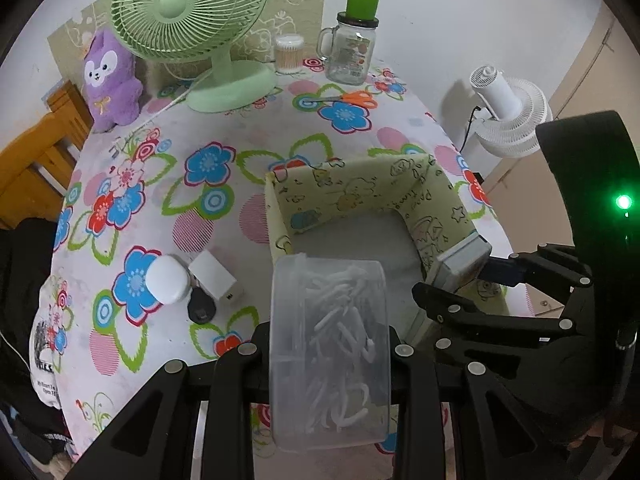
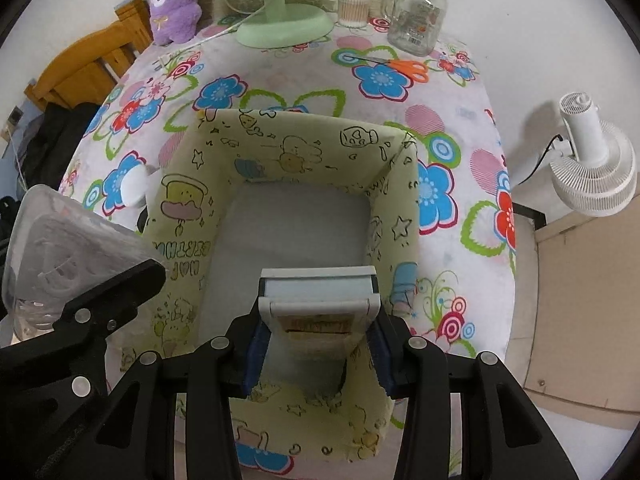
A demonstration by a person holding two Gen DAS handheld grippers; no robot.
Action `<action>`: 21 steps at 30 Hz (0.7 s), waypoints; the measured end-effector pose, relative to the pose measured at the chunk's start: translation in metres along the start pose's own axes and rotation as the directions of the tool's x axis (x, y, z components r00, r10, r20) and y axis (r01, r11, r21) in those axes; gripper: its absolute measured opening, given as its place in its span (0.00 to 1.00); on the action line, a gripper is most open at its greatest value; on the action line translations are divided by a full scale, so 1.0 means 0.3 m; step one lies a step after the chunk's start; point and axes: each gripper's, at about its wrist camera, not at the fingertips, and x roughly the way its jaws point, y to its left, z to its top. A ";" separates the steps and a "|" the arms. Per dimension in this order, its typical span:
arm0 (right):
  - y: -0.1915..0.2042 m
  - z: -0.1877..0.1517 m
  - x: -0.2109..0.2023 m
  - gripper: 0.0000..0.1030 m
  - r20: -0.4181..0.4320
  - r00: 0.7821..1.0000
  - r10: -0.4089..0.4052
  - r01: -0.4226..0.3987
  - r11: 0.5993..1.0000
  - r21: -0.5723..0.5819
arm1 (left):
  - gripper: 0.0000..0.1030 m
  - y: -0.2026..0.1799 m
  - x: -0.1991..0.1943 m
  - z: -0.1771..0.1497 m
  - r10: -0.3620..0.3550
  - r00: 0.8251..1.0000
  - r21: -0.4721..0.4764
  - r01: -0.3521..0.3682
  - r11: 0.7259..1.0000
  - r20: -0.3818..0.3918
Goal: Organize rigid objects
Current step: 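Carry the power strip with the right tool into the fabric box and release, then lower the clear cable box with the left tool into the fabric box and release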
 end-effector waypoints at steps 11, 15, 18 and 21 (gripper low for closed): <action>-0.035 0.013 -0.030 0.58 -0.005 1.000 0.031 -0.030 0.995 0.100 | 0.29 0.019 0.011 0.024 -0.003 1.000 0.005 0.003 1.000 0.002; -0.049 0.008 -0.100 0.63 0.035 0.999 0.004 -0.008 0.994 0.109 | 0.29 0.008 0.009 0.029 -0.014 1.000 0.014 0.014 1.000 -0.003; -0.080 0.005 -0.158 0.76 0.086 0.996 -0.028 0.017 0.992 0.123 | 0.29 -0.015 0.005 0.040 -0.026 1.000 0.030 0.026 0.999 0.002; -0.116 0.005 -0.186 0.79 0.114 0.993 -0.043 0.026 0.989 0.146 | 0.29 -0.046 0.004 0.053 -0.038 0.999 0.050 0.037 0.998 0.008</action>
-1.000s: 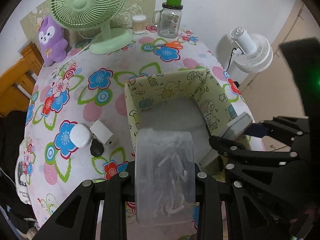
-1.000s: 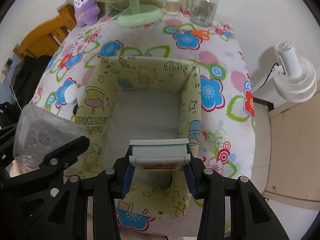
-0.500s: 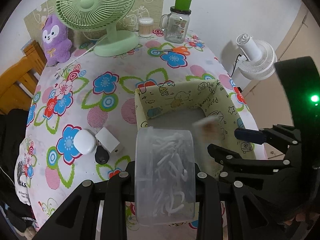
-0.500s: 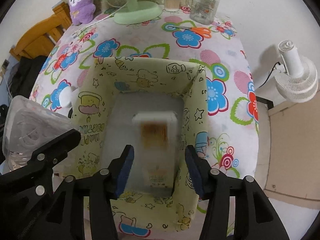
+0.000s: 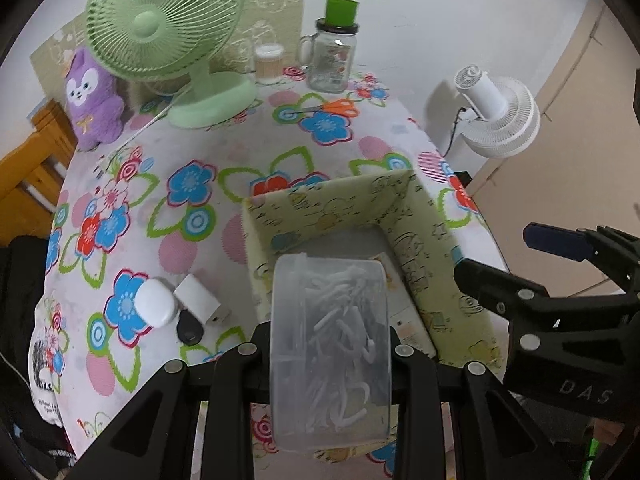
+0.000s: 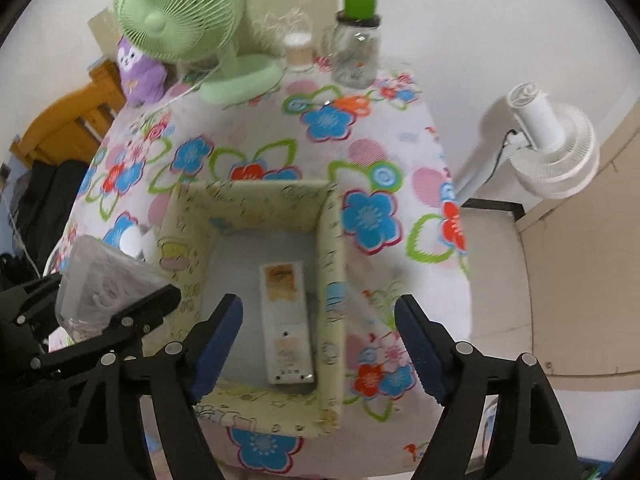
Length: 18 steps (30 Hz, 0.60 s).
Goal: Organize rigid objects
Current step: 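Lower the clear cable box with the left tool into the fabric box and release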
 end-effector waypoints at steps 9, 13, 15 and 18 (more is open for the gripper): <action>-0.058 0.002 0.042 0.79 -0.030 0.999 0.032 -0.032 0.999 0.028 | 0.29 -0.090 0.074 0.012 -0.028 0.999 0.028 0.029 0.999 -0.042; -0.067 -0.001 0.079 0.79 -0.051 0.998 0.047 -0.046 0.999 0.019 | 0.29 -0.092 0.126 -0.003 0.004 0.997 0.021 -0.002 1.000 -0.080; -0.068 -0.003 0.101 0.79 -0.064 0.996 0.055 -0.054 0.998 0.011 | 0.29 -0.085 0.150 -0.015 0.001 0.994 0.006 -0.001 1.000 -0.107; -0.069 -0.007 0.126 0.79 -0.080 0.994 0.073 -0.073 0.997 0.005 | 0.31 -0.078 0.167 -0.028 -0.005 0.991 -0.012 0.004 1.000 -0.134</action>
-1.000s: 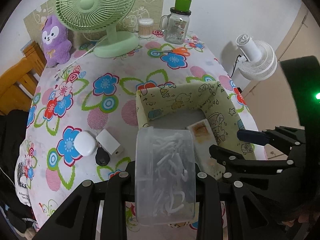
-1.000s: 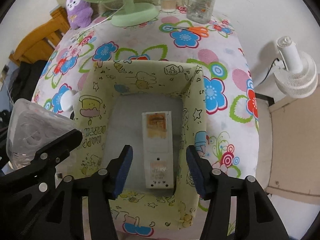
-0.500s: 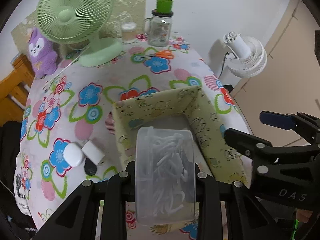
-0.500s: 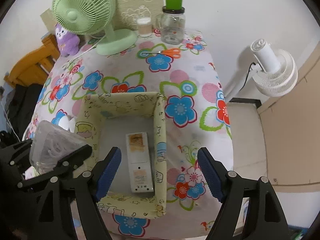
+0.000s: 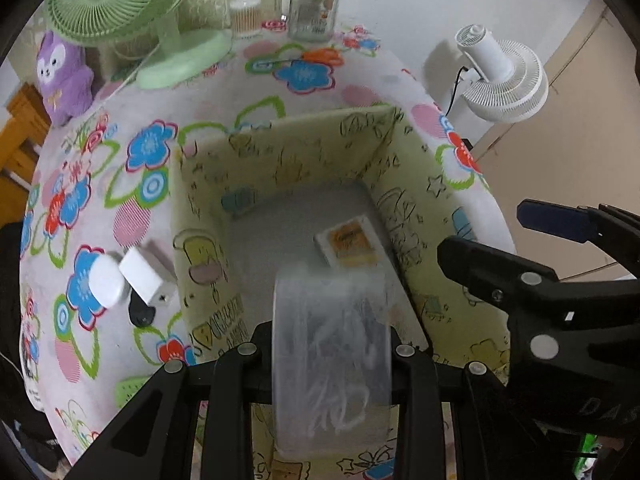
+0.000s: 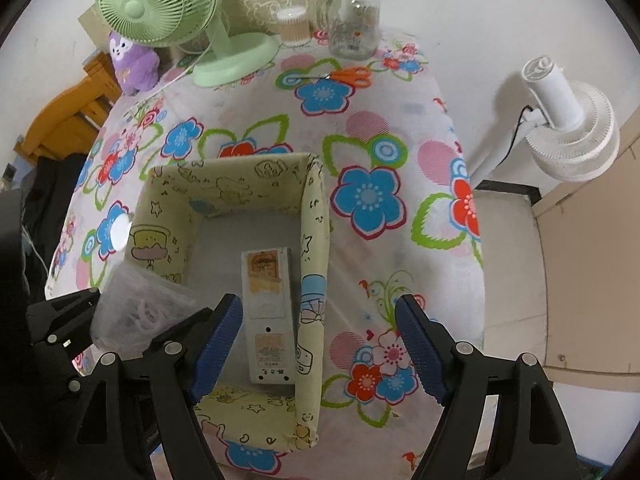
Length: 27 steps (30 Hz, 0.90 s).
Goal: Organize rigid objects
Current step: 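Lower the clear cable box with the left tool into the fabric box and release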
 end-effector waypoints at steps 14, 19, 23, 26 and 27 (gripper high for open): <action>-0.001 -0.013 0.021 0.79 -0.021 1.000 0.000 0.000 1.000 -0.011 | 0.76 0.012 -0.093 -0.015 0.071 0.997 0.020 -0.072 0.997 0.044; 0.017 -0.007 -0.031 0.79 0.014 1.000 -0.018 0.018 1.000 -0.011 | 0.81 0.040 -0.152 -0.016 0.110 0.991 0.035 -0.112 0.993 0.074; 0.047 -0.003 -0.076 0.79 0.046 0.999 -0.022 0.023 1.000 -0.015 | 0.82 0.080 -0.201 -0.030 0.117 0.989 0.022 -0.119 0.993 0.090; 0.077 -0.001 -0.108 0.79 0.069 0.997 -0.039 0.040 0.999 -0.015 | 0.82 0.117 -0.236 -0.043 0.108 0.989 0.008 -0.109 0.994 0.099; 0.089 -0.001 -0.121 0.78 0.078 0.996 -0.046 0.048 0.999 -0.014 | 0.82 0.128 -0.247 -0.047 0.105 0.989 0.007 -0.106 0.994 0.102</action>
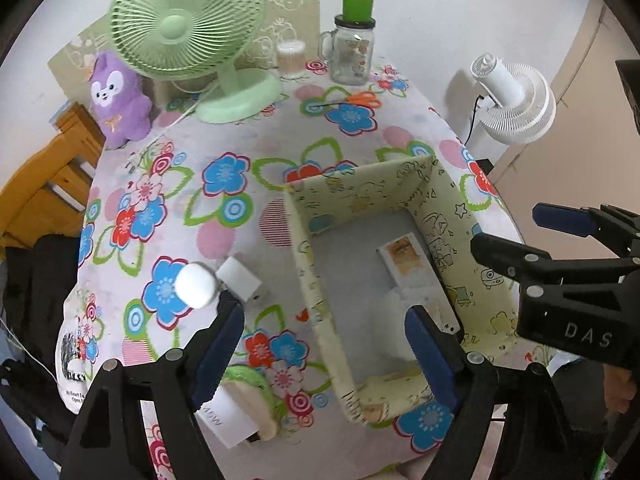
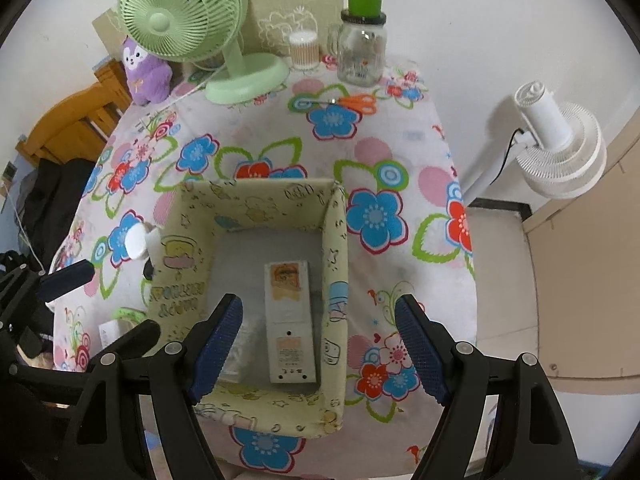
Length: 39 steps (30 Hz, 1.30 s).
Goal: Organize rigid objects
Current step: 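Lower the clear cable box with the left tool into the fabric box and release, then withdraw both tools and move the right tool toward the white charger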
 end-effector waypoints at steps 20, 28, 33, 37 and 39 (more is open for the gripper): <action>0.236 -0.021 -0.134 0.78 0.055 0.996 -0.077 0.075 0.997 0.027 | 0.82 0.227 -0.149 -0.049 -0.010 0.996 -0.009 0.011 1.000 0.084; 0.347 -0.048 -0.170 0.78 0.085 0.989 -0.117 0.113 0.992 0.047 | 0.82 0.321 -0.191 -0.081 -0.036 0.994 0.005 0.036 0.999 0.104; 0.405 -0.063 -0.197 0.78 0.108 0.987 -0.116 0.108 0.991 0.077 | 0.82 0.381 -0.214 -0.109 -0.043 0.992 0.008 0.042 0.999 0.120; 0.457 -0.075 -0.218 0.79 0.130 0.982 -0.138 0.127 0.988 0.086 | 0.83 0.431 -0.241 -0.128 -0.046 0.988 0.011 0.045 0.999 0.150; 0.481 -0.079 -0.221 0.78 0.126 0.980 -0.153 0.143 0.986 0.087 | 0.83 0.447 -0.252 -0.137 -0.041 0.987 0.017 0.039 0.999 0.158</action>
